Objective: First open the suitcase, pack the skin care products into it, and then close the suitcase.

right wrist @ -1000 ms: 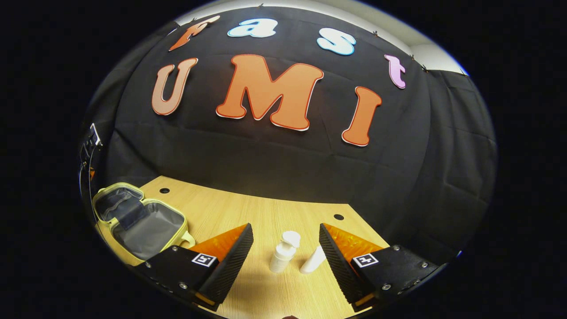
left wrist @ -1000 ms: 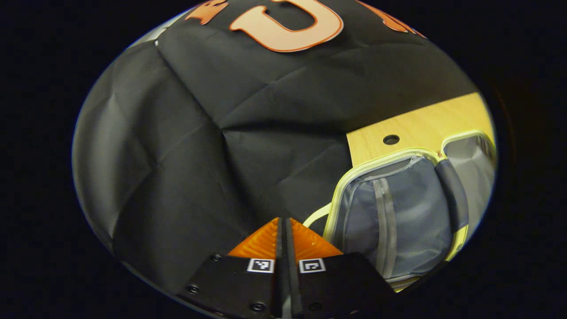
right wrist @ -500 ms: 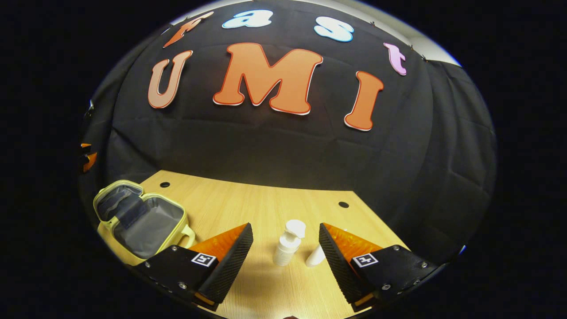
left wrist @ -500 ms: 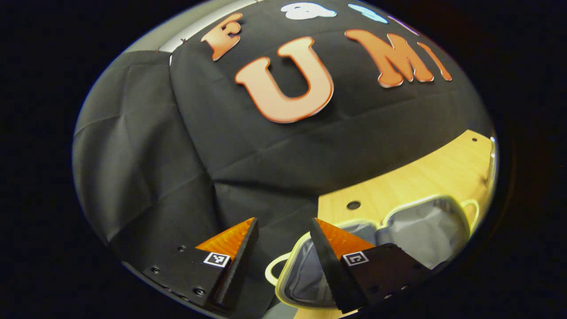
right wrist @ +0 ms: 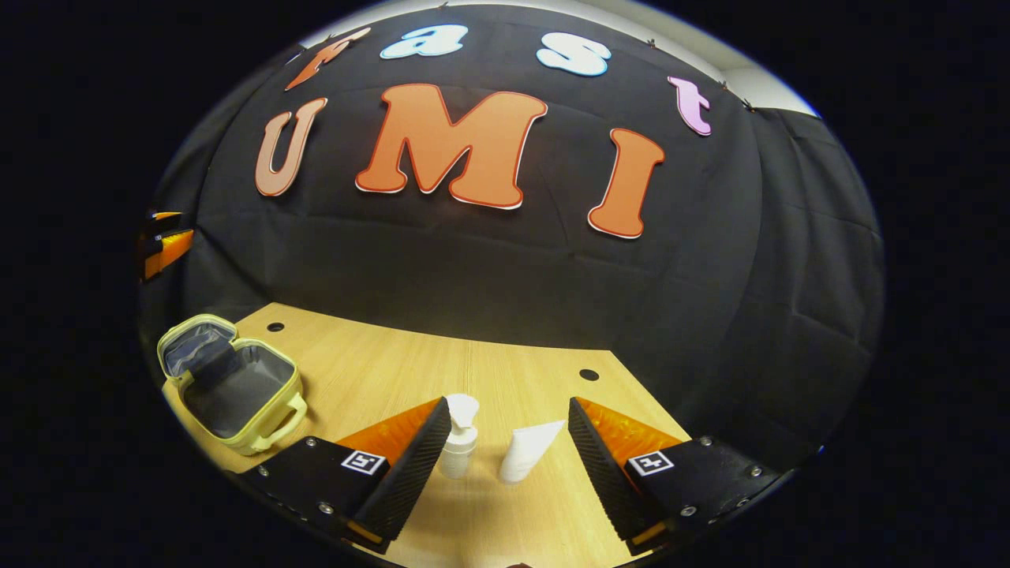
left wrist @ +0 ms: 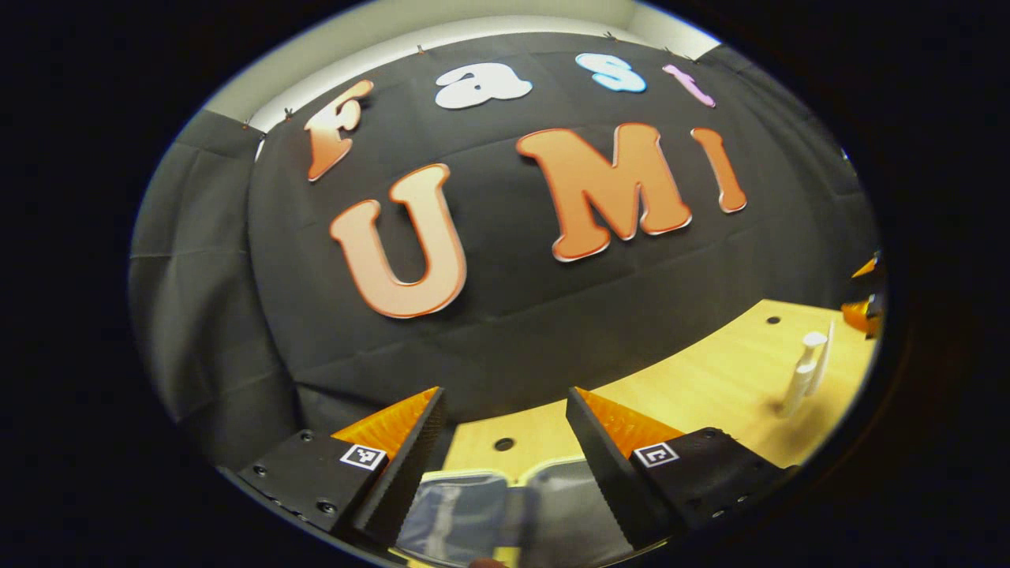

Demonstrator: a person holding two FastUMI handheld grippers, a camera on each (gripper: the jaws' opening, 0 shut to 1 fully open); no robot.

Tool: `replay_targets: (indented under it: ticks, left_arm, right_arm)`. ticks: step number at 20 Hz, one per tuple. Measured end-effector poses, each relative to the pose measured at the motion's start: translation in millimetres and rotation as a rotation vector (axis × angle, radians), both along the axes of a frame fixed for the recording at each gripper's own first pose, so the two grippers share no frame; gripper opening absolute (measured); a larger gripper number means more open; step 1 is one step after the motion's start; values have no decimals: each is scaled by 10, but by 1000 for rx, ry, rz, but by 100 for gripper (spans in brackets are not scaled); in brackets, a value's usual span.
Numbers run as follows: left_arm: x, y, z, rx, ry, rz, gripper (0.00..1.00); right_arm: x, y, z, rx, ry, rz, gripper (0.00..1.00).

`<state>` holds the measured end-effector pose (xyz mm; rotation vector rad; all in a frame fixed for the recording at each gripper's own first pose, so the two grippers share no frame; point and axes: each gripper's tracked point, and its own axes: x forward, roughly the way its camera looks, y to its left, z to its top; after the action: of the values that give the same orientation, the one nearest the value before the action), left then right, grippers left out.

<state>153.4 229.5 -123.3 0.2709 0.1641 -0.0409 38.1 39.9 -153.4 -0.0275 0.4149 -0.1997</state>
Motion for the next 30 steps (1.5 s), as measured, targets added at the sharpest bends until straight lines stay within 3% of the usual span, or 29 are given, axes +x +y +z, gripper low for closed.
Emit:
replay_targets:
  ticks: [7,11,14,17,23,30]
  left_arm:
    - [-63,-1522,-218,-131,72,-185,99]
    - [-117,-2164,-467,-182,131,-258,98]
    - [-138,-2696,-786,-224,218,-318,99]
    - [-186,-3170,-1250,-208,334,-397,99]
    - [-281,-3678,-1694,-162,488,-483,99]
    - [-243,-3959,-2264,-168,655,-492,99]
  right_arm:
    - [-11,-419,-268,22,27,-20,96]
    - [9,-504,-376,30,35,0,96]
    - [24,-514,-540,52,60,28,96]
    - [27,-497,-780,78,110,57,96]
    - [22,-577,-1137,97,183,98,96]
    - [12,-595,-1464,126,243,128,96]
